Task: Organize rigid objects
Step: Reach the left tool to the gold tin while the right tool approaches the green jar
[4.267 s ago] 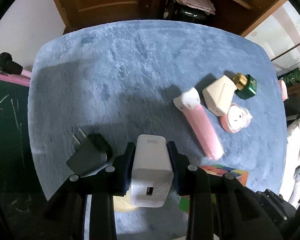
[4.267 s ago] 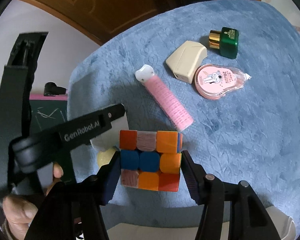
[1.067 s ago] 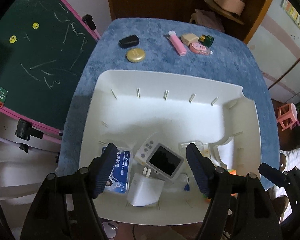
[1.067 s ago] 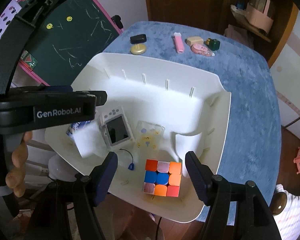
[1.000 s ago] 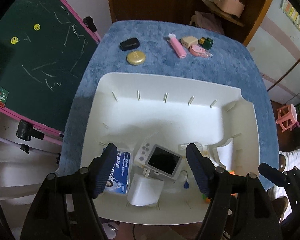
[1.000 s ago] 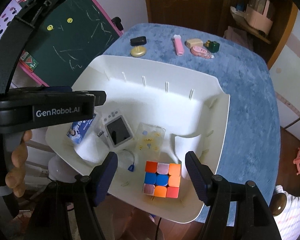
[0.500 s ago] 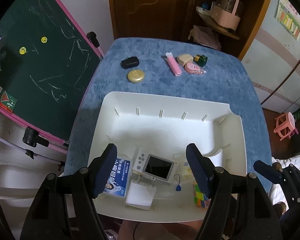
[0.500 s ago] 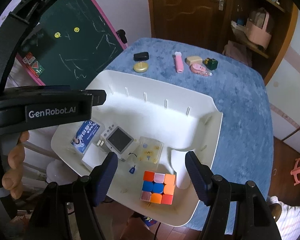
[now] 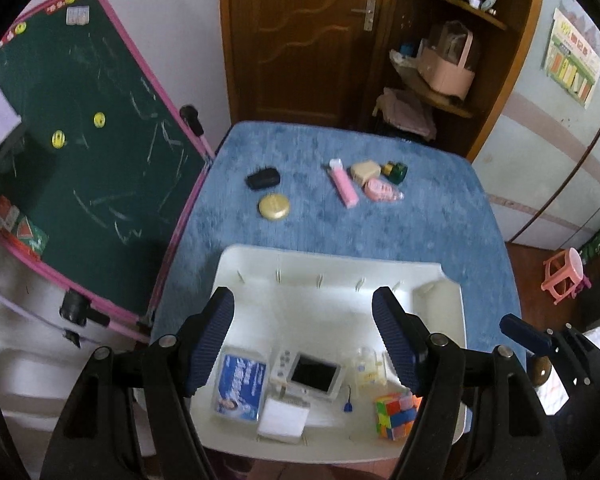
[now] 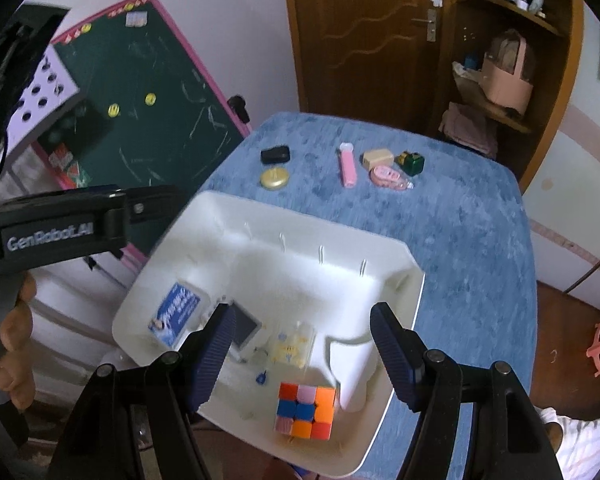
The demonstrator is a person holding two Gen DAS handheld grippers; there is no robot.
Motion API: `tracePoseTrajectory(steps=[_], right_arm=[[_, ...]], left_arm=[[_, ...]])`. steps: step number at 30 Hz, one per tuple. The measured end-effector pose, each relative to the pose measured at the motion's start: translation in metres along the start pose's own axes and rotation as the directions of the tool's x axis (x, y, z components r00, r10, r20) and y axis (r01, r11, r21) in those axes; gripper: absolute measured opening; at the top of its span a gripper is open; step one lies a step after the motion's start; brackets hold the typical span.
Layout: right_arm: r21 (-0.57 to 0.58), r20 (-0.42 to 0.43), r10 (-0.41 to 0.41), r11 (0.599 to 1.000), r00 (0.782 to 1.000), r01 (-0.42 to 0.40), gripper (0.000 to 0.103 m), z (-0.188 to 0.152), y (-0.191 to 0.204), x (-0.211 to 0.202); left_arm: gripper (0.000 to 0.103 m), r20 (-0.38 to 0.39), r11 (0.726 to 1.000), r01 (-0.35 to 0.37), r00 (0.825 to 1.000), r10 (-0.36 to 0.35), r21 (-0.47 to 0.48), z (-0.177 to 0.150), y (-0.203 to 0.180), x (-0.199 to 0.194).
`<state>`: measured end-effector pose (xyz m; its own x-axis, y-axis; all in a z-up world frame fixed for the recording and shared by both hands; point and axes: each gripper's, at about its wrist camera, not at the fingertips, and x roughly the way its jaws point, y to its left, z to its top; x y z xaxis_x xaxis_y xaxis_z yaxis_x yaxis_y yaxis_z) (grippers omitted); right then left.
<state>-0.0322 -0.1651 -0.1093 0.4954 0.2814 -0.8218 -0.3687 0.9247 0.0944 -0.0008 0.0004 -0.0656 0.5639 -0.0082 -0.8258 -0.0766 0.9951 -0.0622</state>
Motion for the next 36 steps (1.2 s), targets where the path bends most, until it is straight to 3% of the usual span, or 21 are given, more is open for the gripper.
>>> tracePoseTrajectory(steps=[12,20,29,36], right_arm=[[0.083,0.077,-0.056,0.995,0.995,0.049,0.071,0.052,-0.030,-0.009],[0.147,0.053,-0.110,0.984,0.992,0.101,0.071,0.085,-0.068,0.007],[0.196,0.027,-0.169,0.967,0.985,0.161,0.071,0.136,-0.113,0.034],[0.275,-0.026,-0.129,0.952,0.991,0.131,0.071,0.179,-0.154,0.084]], left_arm=[[0.075,0.077,0.998,-0.004,0.997,-0.001,0.064,0.065,0.005,0.001],[0.075,0.074,0.997,-0.019,0.997,0.013,0.081,0.109,0.019,0.026],[0.075,-0.101,0.999,-0.012,0.995,0.015,0.036,0.139,0.039,0.105],[0.075,-0.289,0.998,-0.043,0.957,0.025,-0.053,0.136,0.056,0.195]])
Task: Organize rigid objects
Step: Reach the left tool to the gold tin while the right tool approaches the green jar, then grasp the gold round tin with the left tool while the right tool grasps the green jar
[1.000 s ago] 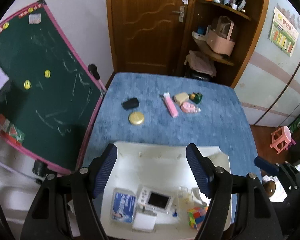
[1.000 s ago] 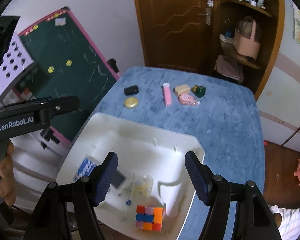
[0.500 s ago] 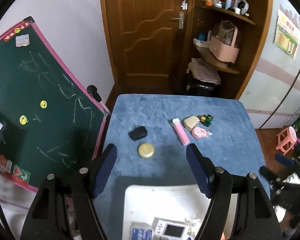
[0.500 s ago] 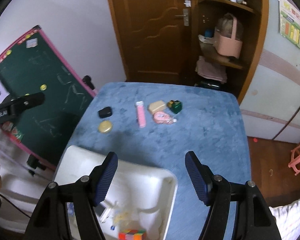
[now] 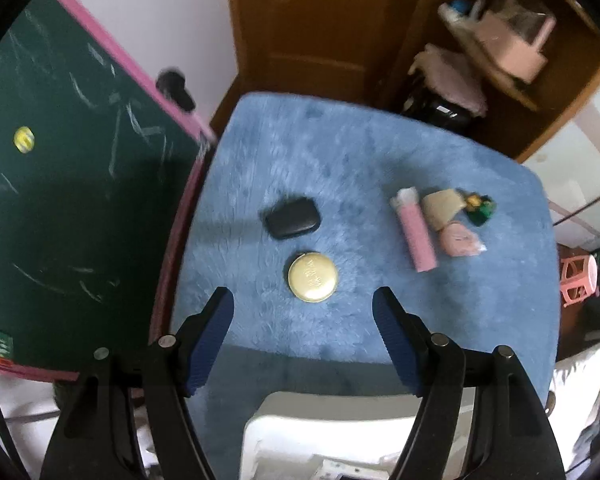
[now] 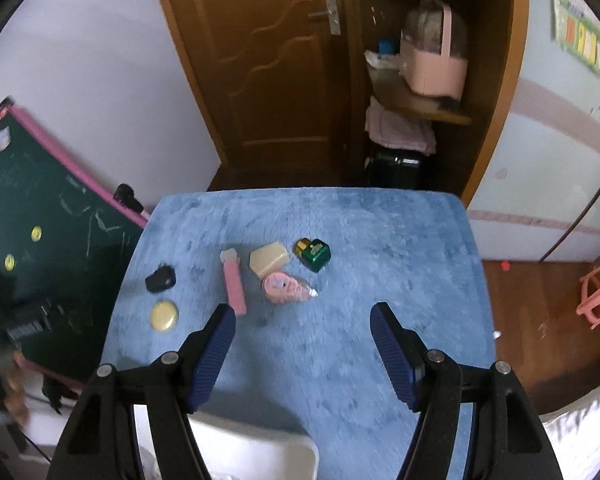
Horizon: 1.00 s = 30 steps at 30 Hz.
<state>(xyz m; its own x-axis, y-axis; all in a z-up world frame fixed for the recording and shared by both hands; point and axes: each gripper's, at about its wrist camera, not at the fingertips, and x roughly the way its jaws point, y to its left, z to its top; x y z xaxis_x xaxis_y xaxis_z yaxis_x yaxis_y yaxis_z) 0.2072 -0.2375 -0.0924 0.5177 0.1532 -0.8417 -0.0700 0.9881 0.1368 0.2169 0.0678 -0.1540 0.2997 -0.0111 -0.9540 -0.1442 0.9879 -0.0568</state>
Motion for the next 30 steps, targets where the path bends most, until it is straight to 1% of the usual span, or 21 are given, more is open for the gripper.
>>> tracePoseTrajectory(steps=[2,4,6,9,12,15,22,27,30], right_arm=[[0.009,-0.016,0.010,1.000,1.000,-0.010,0.071,0.014,-0.004,0.019],[-0.003,-0.031,0.008,1.000,0.999,-0.008,0.071,0.026,-0.005,0.038],[-0.024,-0.055,0.027,0.999,0.998,-0.029,0.071,0.037,-0.007,0.061],[-0.028,-0.116,0.062,0.997,0.991,-0.066,0.071,0.049,-0.013,0.102],[-0.040,-0.157,0.069,0.996,0.985,-0.076,0.071,0.055,-0.017,0.137],[-0.078,-0.170,0.051,0.995,0.984,-0.065,0.071,0.055,-0.017,0.163],[-0.204,-0.179,0.042,0.976,0.983,-0.079,0.071,0.046,-0.007,0.202],[-0.290,-0.185,-0.025,0.957,0.982,-0.031,0.071,0.041,0.000,0.223],[-0.307,-0.179,-0.042,0.951,0.983,-0.015,0.070,0.040,0.000,0.231]], left_arm=[[0.075,-0.033,1.000,-0.005,0.999,0.004,-0.026,0.004,0.003,0.017],[0.075,-0.072,0.999,-0.008,0.997,0.004,-0.050,0.008,0.005,0.036],[0.075,-0.113,0.997,-0.018,0.994,0.010,-0.073,0.013,0.006,0.053],[0.075,-0.166,0.994,-0.041,0.986,0.024,-0.103,0.018,0.007,0.077],[0.075,-0.202,0.990,-0.054,0.979,0.027,-0.128,0.020,0.006,0.095],[0.075,-0.233,0.986,-0.052,0.972,0.014,-0.158,0.019,0.007,0.110],[0.075,-0.268,0.981,-0.048,0.963,-0.004,-0.186,0.017,0.006,0.131],[0.075,-0.295,0.977,-0.046,0.955,-0.018,-0.209,0.015,0.008,0.142],[0.075,-0.305,0.974,-0.047,0.952,-0.024,-0.224,0.014,0.012,0.146]])
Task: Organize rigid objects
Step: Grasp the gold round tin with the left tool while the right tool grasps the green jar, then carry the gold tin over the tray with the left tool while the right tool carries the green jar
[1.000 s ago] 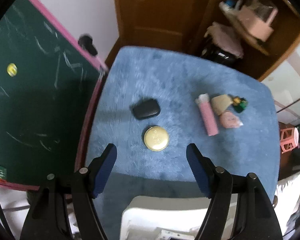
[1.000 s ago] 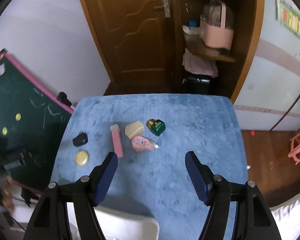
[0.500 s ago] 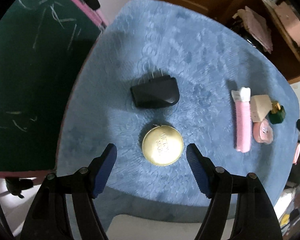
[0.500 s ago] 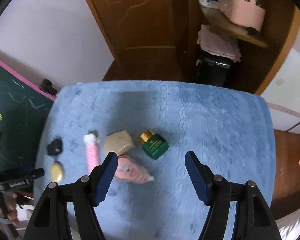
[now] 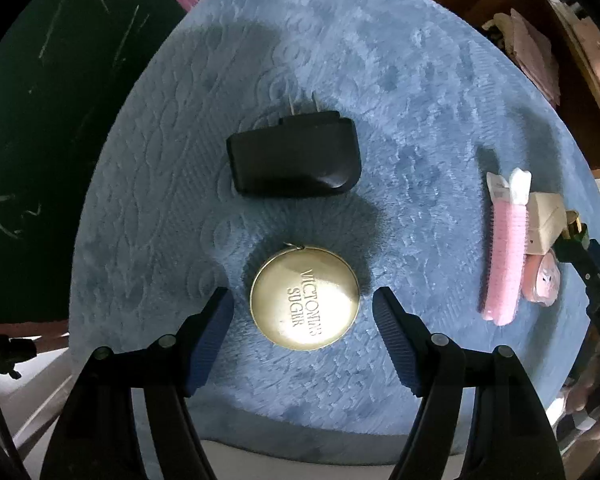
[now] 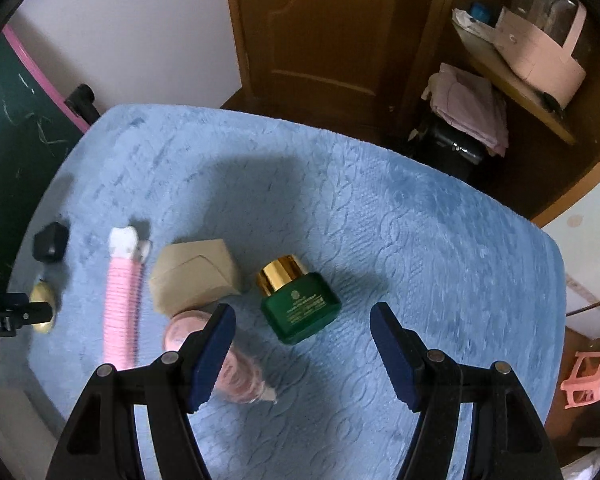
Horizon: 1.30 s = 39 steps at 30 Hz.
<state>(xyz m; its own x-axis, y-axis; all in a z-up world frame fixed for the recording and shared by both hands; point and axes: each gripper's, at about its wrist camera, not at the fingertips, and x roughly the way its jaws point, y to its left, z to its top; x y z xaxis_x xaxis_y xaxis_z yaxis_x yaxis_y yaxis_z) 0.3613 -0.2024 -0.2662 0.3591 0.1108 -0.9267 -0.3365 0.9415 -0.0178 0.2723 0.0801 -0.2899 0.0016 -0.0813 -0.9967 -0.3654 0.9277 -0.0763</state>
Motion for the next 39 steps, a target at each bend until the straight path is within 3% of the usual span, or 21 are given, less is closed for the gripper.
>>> tracePoseTrajectory(steps=[8,13,16,21,27,32,39], right_arm=[[0.003,-0.035,0.033,0.999,0.999,-0.033,0.045,0.001,-0.004,0.021],[0.020,-0.017,0.039,0.999,0.999,-0.039,0.044,-0.002,-0.006,0.024],[0.058,0.006,0.050,0.997,0.999,-0.051,0.044,-0.007,-0.008,0.020],[0.113,0.036,0.067,0.991,0.997,-0.071,0.044,-0.020,-0.011,0.009],[0.149,0.116,0.120,0.979,0.986,-0.137,0.044,-0.037,-0.009,-0.023],[0.157,0.179,0.153,0.971,0.972,-0.181,0.044,-0.047,-0.008,-0.057],[0.136,0.309,0.203,0.957,0.929,-0.255,0.044,-0.068,0.005,-0.137]], left_arm=[[0.075,-0.007,1.000,-0.015,1.000,0.015,-0.015,0.006,0.000,0.007],[0.074,0.003,0.999,-0.038,0.999,0.038,-0.022,0.010,-0.008,0.013],[0.060,0.030,0.997,-0.073,0.997,0.074,-0.017,0.005,-0.016,0.016],[0.058,0.061,0.998,-0.058,0.996,0.059,-0.016,-0.001,-0.022,0.013],[0.058,0.094,0.999,-0.029,0.995,0.028,0.015,-0.019,-0.030,0.003],[0.058,0.163,0.998,-0.010,0.987,0.000,0.062,-0.038,-0.036,-0.031],[0.058,0.256,0.987,0.085,0.959,-0.119,0.139,-0.070,-0.044,-0.107]])
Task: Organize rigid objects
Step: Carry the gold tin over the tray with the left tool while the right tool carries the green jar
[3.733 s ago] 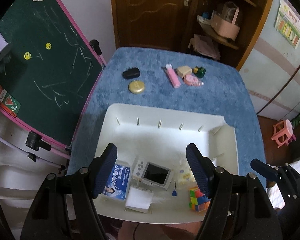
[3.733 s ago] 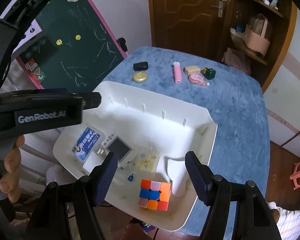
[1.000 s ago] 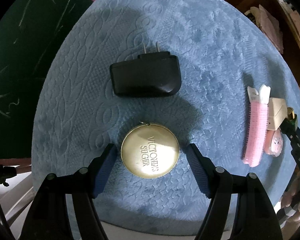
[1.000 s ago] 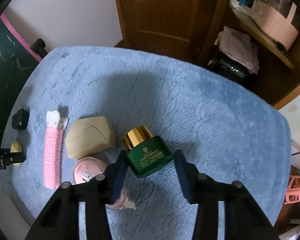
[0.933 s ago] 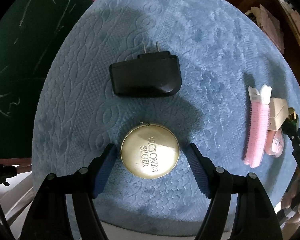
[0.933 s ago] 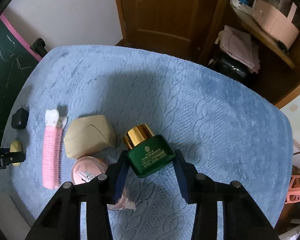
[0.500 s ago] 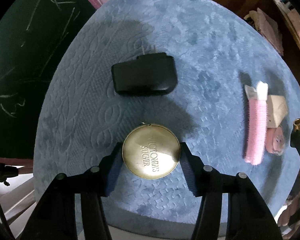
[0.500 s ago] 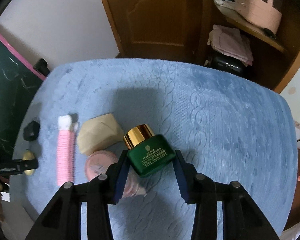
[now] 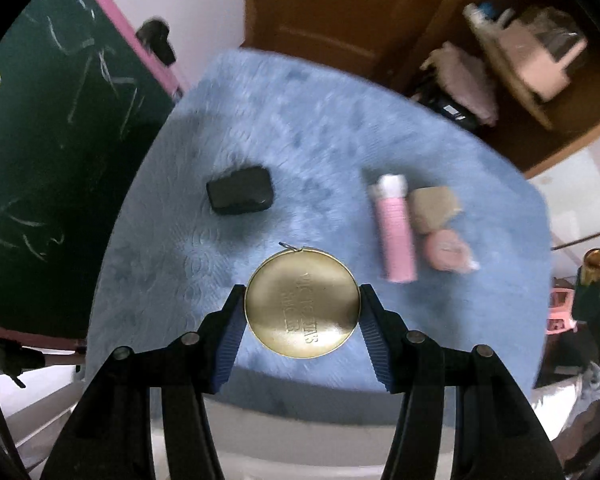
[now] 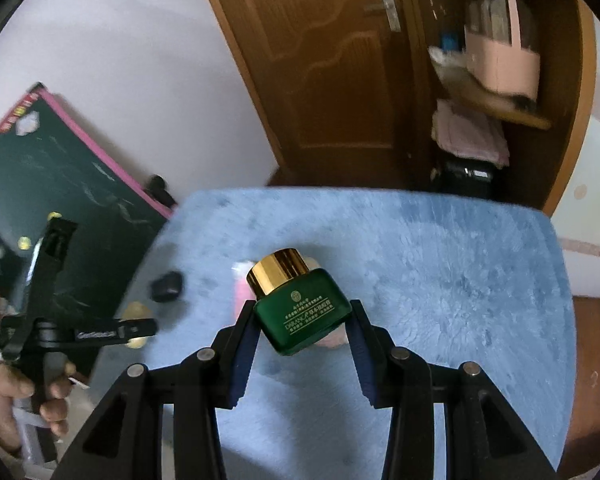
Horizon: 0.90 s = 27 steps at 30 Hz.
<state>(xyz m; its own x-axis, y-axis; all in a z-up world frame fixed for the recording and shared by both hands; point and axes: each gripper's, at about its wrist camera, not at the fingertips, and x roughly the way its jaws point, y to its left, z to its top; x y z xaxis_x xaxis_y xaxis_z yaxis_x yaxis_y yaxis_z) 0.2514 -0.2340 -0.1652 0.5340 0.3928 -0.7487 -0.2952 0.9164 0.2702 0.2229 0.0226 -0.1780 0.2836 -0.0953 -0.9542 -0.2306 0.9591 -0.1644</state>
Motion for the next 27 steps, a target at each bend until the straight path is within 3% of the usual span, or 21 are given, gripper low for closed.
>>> tracePoseTrajectory(steps=[9,16,22,27], right_arm=[[-0.045,0.136,0.073,0.997,0.988,-0.067,0.044,-0.024,0.058,-0.113],[-0.081,0.181,0.093,0.994,0.979,-0.079,0.044,-0.065,0.099,-0.176],[-0.099,0.163,0.079,0.993,0.983,-0.064,0.044,-0.103,0.121,-0.195],[-0.062,0.099,0.029,0.998,0.995,-0.023,0.044,-0.133,0.121,-0.182]], left_arm=[[0.058,0.138,0.990,0.096,0.984,-0.110,0.103,-0.038,-0.010,-0.101],[0.058,0.217,0.976,0.087,0.967,-0.130,0.199,-0.085,-0.013,-0.146],[0.058,0.233,0.966,0.032,0.968,-0.094,0.258,-0.121,-0.009,-0.146],[0.058,0.156,0.964,0.009,0.986,-0.052,0.266,-0.148,-0.002,-0.116]])
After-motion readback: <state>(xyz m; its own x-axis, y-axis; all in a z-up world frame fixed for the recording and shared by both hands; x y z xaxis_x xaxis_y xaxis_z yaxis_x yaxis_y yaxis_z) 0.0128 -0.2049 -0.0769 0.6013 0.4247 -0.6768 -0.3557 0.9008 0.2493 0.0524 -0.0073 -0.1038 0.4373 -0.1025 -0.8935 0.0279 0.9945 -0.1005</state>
